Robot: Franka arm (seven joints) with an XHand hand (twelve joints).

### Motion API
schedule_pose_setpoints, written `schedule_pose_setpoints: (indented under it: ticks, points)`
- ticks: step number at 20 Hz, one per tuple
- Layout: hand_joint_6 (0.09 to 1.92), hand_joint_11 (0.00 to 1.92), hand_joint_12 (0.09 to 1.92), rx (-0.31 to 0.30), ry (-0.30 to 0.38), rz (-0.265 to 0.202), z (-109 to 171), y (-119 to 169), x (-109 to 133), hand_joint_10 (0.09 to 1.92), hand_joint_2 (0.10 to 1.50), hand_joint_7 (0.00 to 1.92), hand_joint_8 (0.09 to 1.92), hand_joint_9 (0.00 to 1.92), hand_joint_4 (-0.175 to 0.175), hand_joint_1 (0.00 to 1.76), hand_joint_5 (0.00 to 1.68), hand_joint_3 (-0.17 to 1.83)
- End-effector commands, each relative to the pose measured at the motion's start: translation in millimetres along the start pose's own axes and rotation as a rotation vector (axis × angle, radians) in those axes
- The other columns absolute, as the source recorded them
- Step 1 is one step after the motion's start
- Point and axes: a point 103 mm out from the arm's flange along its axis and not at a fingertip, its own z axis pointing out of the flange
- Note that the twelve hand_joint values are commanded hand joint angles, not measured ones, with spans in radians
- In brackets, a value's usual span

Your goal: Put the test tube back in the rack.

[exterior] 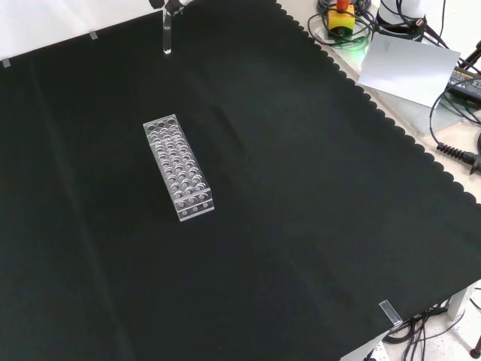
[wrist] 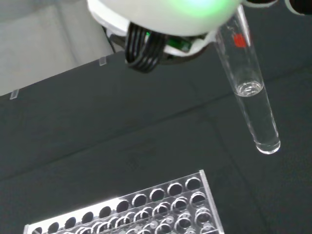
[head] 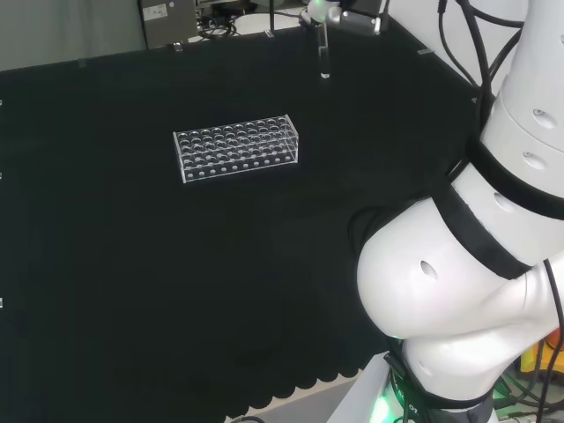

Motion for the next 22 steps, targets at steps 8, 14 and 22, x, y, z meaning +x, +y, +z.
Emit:
schedule_pose_setpoints:
  ticks: [8, 14, 22]
  points:
    - [0.46, 1.23, 0.95, 0.022, 0.067, 0.001, 24.3, 1.5, 8.1, 0.26, 0.63, 1.79, 0.54, 1.76, -0.175, 1.23, 1.38, 0.65]
    - [0.46, 1.23, 0.95, 0.050, 0.079, -0.004, 48.1, 8.1, 18.1, 0.26, 0.63, 1.79, 0.54, 1.76, -0.175, 1.23, 1.38, 0.65]
    - [0.46, 1.23, 0.95, 0.077, 0.096, -0.010, 72.9, 21.9, 30.1, 0.26, 0.63, 1.79, 0.54, 1.76, -0.175, 1.23, 1.38, 0.65]
